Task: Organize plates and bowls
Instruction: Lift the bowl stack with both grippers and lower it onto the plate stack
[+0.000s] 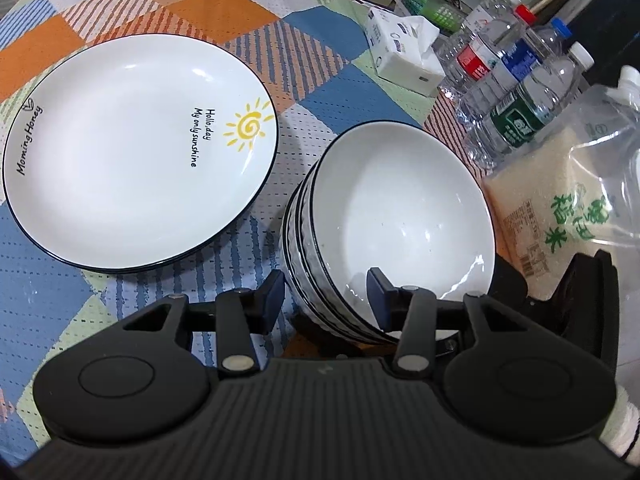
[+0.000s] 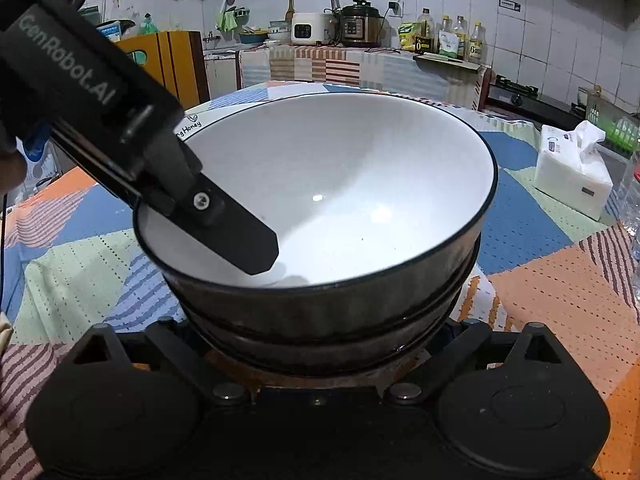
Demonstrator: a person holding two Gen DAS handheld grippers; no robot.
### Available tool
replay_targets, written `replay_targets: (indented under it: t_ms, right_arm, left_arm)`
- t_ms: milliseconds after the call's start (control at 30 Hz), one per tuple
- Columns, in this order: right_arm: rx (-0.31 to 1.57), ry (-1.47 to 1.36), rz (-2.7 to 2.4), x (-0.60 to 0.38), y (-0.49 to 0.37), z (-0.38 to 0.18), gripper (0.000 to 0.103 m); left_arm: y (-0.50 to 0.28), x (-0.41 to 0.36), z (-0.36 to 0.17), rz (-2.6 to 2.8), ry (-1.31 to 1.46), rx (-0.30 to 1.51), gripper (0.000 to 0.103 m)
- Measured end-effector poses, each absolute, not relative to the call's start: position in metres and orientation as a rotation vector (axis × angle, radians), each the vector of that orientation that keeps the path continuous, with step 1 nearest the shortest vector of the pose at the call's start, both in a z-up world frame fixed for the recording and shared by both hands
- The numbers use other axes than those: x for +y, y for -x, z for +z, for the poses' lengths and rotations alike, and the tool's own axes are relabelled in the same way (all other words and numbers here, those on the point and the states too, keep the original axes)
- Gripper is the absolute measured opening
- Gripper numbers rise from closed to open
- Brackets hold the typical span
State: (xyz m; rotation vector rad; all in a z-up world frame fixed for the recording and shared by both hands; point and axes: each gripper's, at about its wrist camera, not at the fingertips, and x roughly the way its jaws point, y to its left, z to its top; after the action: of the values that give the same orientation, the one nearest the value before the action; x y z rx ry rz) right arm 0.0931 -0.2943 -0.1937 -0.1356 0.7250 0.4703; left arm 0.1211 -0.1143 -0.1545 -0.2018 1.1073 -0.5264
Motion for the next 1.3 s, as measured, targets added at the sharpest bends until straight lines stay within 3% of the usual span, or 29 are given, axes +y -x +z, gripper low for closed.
replay_targets:
  t_ms: [333, 833, 1300]
  right_arm:
    - [0.681, 0.201, 0.478, -0.285, -0.071, -0.189, 0.099]
    - [0.568, 0.2, 0.486, -0.262, -0.059, -0.154, 0.099]
    - [0.49, 0.166, 0.533, -0.213, -0.109, -0.121, 0.099]
  left_arm:
    - [-0.109, -0.106, -0.151, -0.536, 0.185, 1.135, 0.043]
    - [-0.097, -0.071, -0.103, -0.506, 0.154, 1.052, 0.043]
    - [-0.161, -0.008, -0.058, -0.443, 0.159, 1.05, 0.043]
